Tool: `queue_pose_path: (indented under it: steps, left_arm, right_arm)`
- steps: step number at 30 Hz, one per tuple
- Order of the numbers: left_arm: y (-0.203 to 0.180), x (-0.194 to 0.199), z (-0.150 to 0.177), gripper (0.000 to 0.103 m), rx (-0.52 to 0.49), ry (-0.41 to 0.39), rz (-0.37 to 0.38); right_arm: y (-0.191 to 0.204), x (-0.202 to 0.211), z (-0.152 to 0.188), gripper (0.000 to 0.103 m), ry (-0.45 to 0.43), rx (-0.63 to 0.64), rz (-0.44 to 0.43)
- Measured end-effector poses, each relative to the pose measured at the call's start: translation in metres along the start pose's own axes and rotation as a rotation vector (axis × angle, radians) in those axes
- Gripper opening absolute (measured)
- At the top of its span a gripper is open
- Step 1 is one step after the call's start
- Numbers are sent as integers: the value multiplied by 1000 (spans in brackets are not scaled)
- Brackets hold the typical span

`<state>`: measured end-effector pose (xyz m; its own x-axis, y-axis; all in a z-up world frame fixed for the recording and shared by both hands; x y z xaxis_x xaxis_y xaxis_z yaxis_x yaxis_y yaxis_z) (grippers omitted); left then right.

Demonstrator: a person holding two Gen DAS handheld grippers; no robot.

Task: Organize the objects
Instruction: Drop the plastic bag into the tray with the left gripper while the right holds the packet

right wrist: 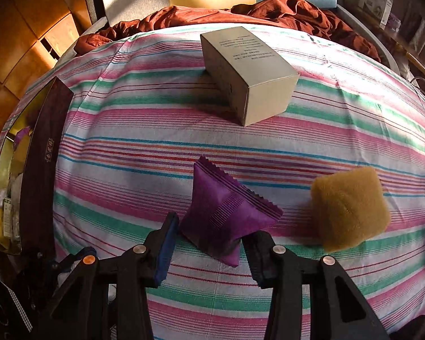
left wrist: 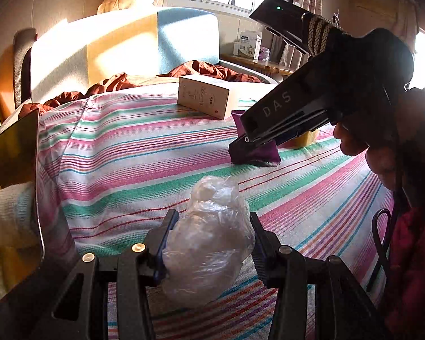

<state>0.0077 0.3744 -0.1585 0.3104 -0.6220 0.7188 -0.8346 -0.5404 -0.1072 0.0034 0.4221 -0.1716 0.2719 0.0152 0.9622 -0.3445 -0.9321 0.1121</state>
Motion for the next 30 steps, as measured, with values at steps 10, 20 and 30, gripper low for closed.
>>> queue_pose_path:
  steps: [10, 20, 30]
  left_arm:
    - [-5, 1, 0, 68, -15, 17, 60]
    - [-8, 9, -4, 71, 2, 76, 48]
    - [-1, -3, -6, 36, -92, 115, -50]
  right_arm:
    - [-10, 2, -2, 45, 2, 8, -17]
    - [-21, 4, -6, 48, 1, -24, -24]
    - [-29, 6, -9, 46, -16, -36, 12]
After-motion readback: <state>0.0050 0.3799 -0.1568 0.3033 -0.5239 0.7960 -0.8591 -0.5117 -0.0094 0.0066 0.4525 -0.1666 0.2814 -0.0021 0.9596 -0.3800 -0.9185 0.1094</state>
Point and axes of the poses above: each gripper's, at about its wrist camera, not at the fingertips, and x roughly against the way its jaws point, y to its left, z to its underside, the point moved 10 cm from there along -x, roughly the way its jaws point, and after that the axes turned 4 degrees about y, right-handed, at the moved point
